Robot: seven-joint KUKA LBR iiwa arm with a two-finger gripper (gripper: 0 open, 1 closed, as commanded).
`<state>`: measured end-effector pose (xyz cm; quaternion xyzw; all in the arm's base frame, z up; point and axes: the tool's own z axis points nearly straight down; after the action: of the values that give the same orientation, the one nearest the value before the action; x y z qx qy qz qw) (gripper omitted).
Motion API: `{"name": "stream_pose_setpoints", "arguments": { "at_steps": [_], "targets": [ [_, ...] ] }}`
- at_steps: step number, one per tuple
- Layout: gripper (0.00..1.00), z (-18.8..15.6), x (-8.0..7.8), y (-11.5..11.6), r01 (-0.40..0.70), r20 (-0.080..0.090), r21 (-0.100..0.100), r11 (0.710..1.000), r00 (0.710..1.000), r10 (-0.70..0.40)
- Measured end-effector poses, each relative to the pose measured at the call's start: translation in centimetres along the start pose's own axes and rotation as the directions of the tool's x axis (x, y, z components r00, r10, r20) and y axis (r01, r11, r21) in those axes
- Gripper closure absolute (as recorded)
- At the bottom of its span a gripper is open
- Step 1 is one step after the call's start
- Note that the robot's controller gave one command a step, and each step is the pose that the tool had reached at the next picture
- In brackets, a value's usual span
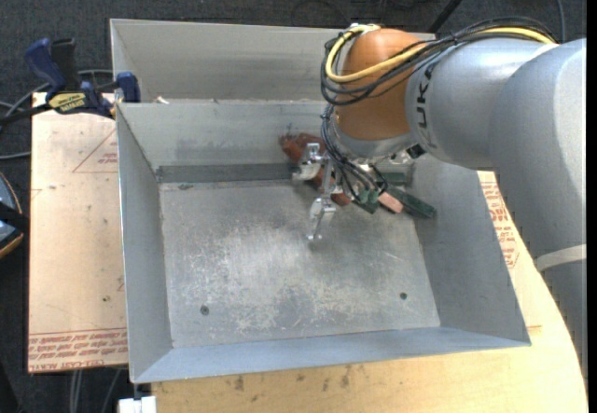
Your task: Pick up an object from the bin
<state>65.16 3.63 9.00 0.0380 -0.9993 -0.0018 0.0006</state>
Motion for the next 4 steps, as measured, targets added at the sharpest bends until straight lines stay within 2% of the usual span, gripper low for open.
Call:
{"name": "stream_pose_setpoints", "arguments": {
  "at_steps": [1, 2, 3, 4],
  "targets": [
    [0.00, 0.7, 0.7, -4.5, 0.005, -0.007, -0.005, 1.000, 1.000, -0.005],
    [0.00, 0.7, 0.5, -7.5, 0.050, -0.017, -0.007, 0.999, 0.999, -0.050],
    [0.00, 0.9, 1.4, -10.4, 0.049, -0.004, -0.004, 0.999, 0.999, -0.049],
    [0.00, -0.4, 0.8, -12.7, 0.089, -0.004, -0.001, 0.996, 0.996, -0.089]
  ]
}}
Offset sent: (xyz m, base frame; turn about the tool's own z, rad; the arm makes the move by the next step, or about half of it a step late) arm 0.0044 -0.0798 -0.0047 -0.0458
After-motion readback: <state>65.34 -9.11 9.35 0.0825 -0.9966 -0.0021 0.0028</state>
